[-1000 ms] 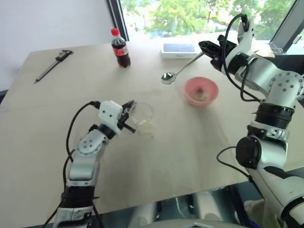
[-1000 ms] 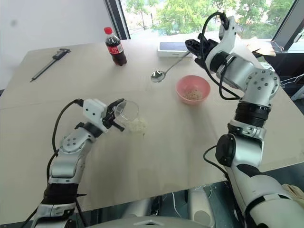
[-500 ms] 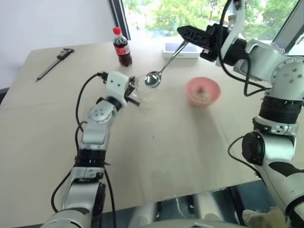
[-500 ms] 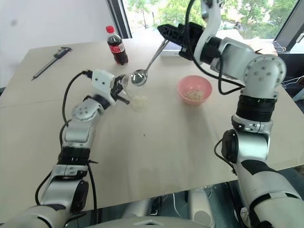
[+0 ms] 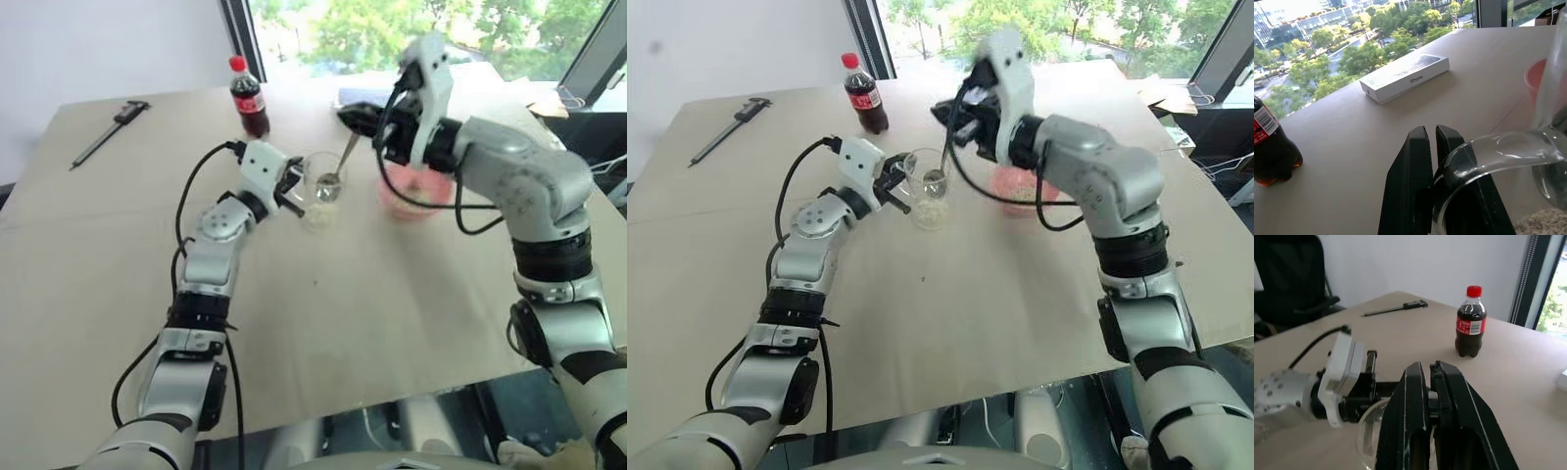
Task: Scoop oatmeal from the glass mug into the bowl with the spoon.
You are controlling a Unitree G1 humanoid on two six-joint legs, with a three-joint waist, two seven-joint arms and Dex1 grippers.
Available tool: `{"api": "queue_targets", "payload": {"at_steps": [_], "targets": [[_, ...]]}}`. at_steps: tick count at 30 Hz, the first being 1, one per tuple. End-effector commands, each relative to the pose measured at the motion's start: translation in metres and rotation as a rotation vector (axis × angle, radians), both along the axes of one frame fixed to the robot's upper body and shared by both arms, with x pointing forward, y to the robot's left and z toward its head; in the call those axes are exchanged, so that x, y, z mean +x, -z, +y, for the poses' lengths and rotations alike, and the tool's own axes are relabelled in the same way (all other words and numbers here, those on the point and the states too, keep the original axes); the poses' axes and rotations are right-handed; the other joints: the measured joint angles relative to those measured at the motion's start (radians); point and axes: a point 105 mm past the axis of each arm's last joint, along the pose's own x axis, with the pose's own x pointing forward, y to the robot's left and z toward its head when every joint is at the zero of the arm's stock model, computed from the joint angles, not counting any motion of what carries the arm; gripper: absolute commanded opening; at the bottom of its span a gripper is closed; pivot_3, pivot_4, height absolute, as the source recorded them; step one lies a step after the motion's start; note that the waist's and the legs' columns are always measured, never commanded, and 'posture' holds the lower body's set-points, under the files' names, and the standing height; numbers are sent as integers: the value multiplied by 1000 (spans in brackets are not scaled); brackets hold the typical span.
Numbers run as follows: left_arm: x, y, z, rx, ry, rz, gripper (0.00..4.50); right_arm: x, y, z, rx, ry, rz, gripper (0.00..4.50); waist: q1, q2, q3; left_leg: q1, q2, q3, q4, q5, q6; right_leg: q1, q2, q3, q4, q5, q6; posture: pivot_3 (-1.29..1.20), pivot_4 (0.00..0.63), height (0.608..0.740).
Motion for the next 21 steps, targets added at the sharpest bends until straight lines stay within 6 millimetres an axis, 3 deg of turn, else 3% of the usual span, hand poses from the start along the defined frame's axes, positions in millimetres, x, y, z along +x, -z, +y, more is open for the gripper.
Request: {"api": "queue_targets", "payload": {"at_steps": [1, 4, 7, 11, 15, 21], "targets": [[-2, -18, -6, 12, 25, -73, 38, -11, -5, 7, -17, -45, -96, 0, 0, 0, 0, 0, 0, 0, 0, 0, 0, 0, 0, 0, 0, 0, 0, 0, 150, 740], [-2, -16, -7, 14, 26, -70, 38, -13, 2, 11, -43, -64, -99, 0, 0, 0, 0, 0, 0, 0, 0, 0, 0, 0, 0, 0, 0, 0, 0, 0, 150, 740], [-3, -16, -7, 16, 27, -71, 38, -14, 8, 12, -12, -74, 12, 0, 0, 0, 0, 0, 0, 0, 0, 0, 0, 0, 0, 0, 0, 0, 0, 0, 150, 740], [-2, -15, -6, 31, 22, -72, 38, 1, -4, -2, 132, 21, 206, 0, 1, 0, 0, 0, 0, -1, 0, 0, 0, 0, 0, 0, 1, 0, 0, 0, 150, 740], [-2, -10, -10, 39, 27, -67, 38, 15, -17, -17, 195, 103, 247, 0, 4, 0, 0, 0, 0, -1, 1, 0, 0, 0, -1, 0, 1, 0, 0, 0, 150, 740], [-2, -1, -18, 42, 47, -55, 38, 20, -36, -32, 257, 144, 255, 0, 1, 0, 0, 0, -1, -1, 0, 0, 0, 0, 0, 0, 0, 0, 0, 0, 150, 740]]}}
